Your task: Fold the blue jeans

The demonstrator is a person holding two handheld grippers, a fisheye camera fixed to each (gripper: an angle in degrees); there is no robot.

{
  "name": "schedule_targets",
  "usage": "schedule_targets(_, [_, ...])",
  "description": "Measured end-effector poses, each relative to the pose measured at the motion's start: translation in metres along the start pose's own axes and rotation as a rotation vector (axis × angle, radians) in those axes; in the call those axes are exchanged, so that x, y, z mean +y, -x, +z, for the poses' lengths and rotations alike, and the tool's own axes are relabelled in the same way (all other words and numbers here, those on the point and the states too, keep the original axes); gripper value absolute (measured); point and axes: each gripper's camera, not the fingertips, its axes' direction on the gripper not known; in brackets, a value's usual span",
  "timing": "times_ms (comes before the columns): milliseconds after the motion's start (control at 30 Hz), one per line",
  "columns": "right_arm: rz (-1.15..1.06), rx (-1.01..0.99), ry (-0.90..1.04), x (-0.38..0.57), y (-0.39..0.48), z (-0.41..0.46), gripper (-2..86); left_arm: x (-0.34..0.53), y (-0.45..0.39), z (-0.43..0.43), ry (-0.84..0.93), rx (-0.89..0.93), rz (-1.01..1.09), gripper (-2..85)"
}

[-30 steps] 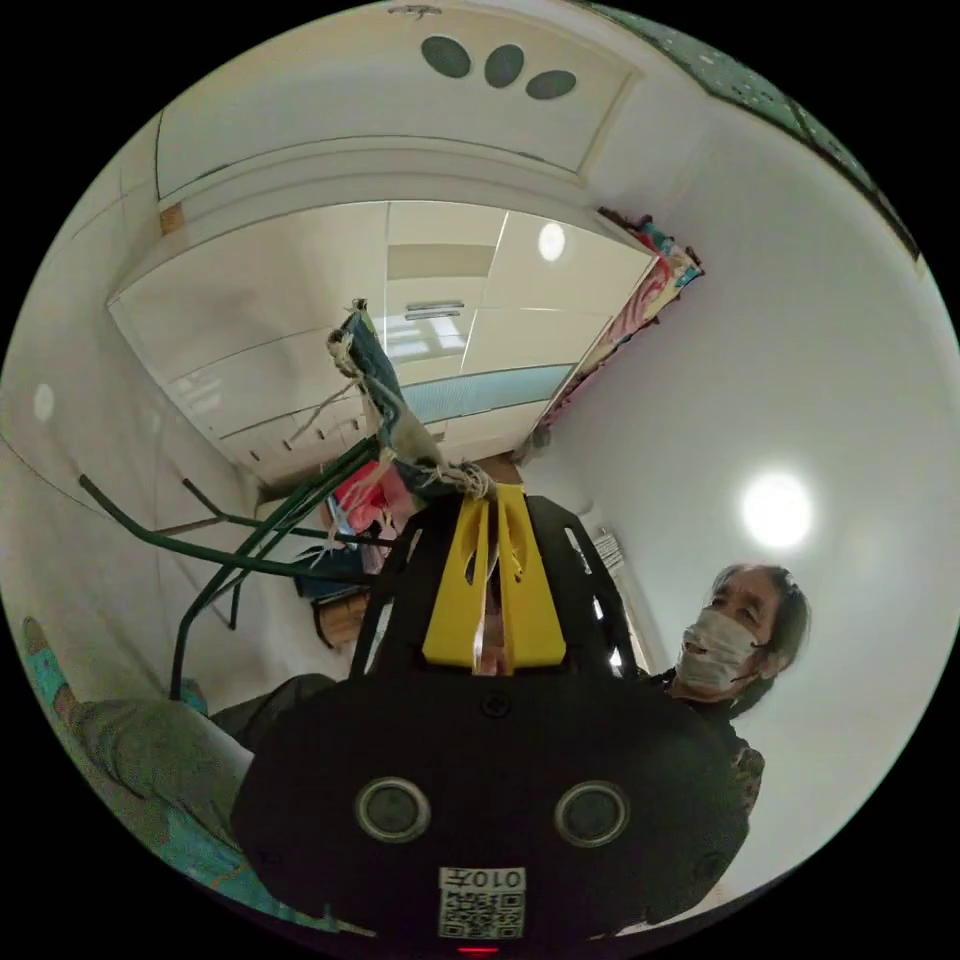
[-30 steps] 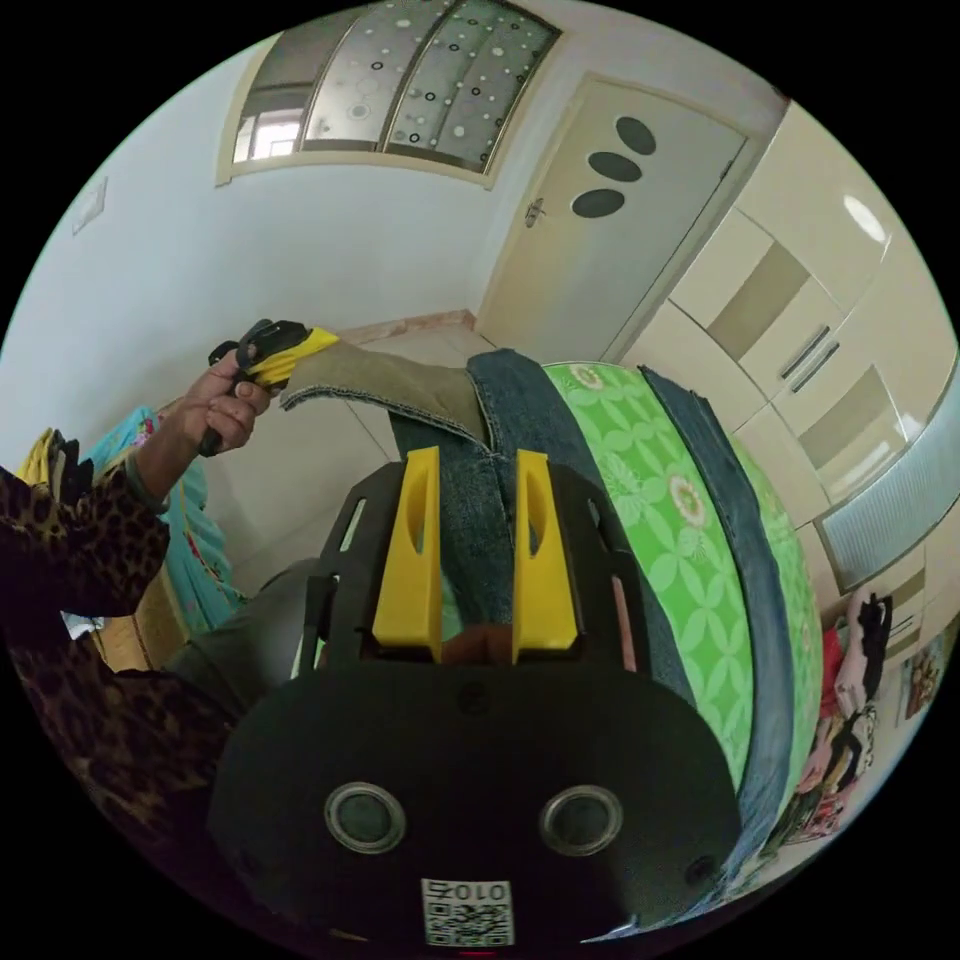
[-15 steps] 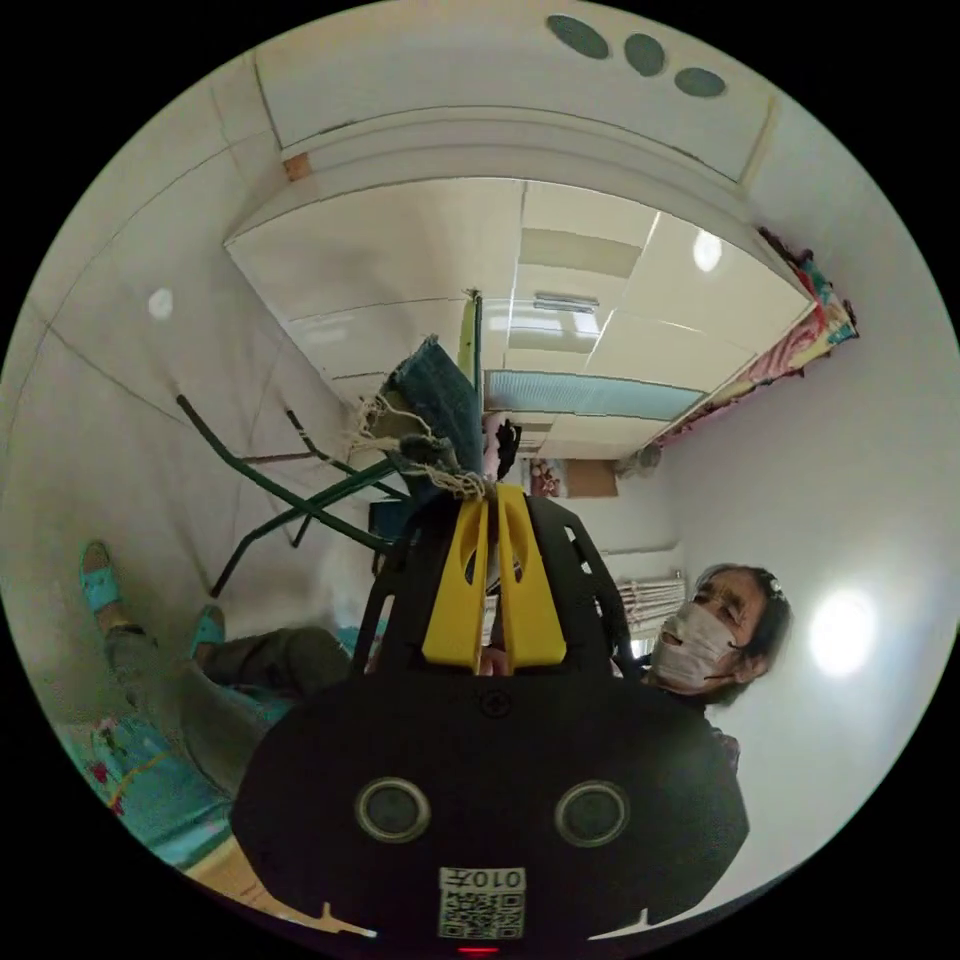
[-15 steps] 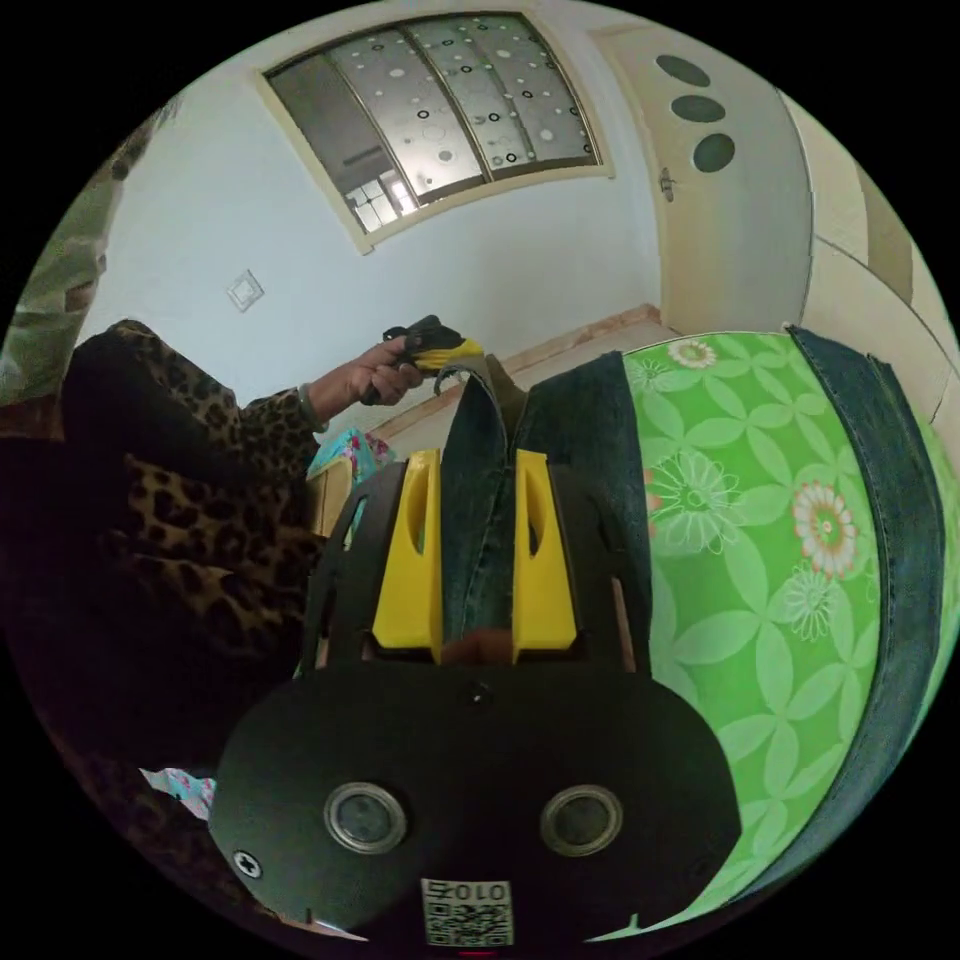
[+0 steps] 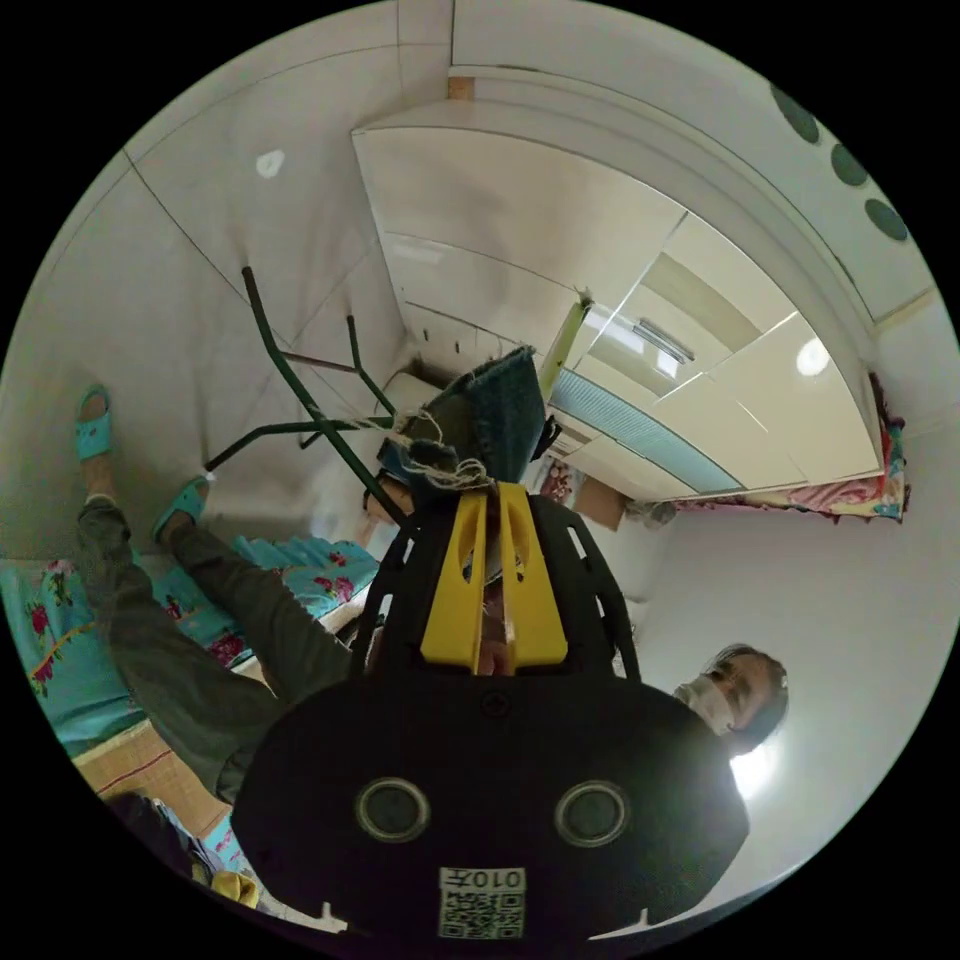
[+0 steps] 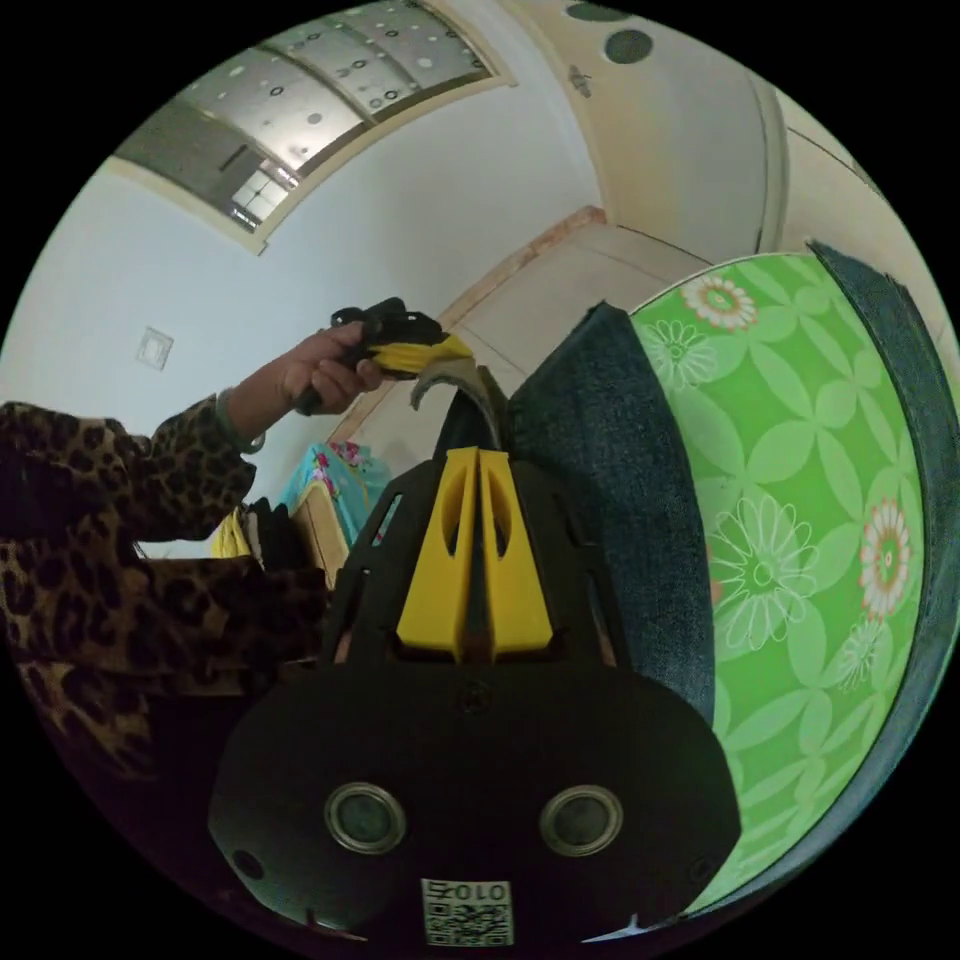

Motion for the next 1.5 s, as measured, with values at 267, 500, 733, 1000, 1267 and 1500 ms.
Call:
schedule_targets(267, [0.232,-0.009,-0.143,0.025,-0.030,-0.011,2.4,-0.003,-0.004,-0.034,-0.256,0.050,0.018,0.0])
schedule_targets(500, [0.238,-0.138,-0.291,0.110,-0.041,-0.065,2.6,0.061,-0.043,-0.050,-0.407,-0.030,0.093,0.1])
schedule_targets(733, [0.261,-0.353,-0.293,0.219,-0.034,-0.075,2.6,0.079,0.028,-0.006,-0.323,0.100,-0.034,4.1])
schedule_targets(1000, [0.740,-0.293,-0.562,0.330,0.002,-0.084,4.7,0.011,0.082,0.027,-0.082,0.322,-0.133,9.5])
schedule_targets(1267, [1.367,-0.257,-1.215,0.517,0.067,-0.064,7.6,-0.035,0.006,0.029,0.112,0.250,0.055,0.6])
schedule_targets(1500, [1.753,0.145,-1.330,0.667,0.099,-0.126,11.1,-0.024,-0.039,0.002,0.008,0.119,0.143,0.5])
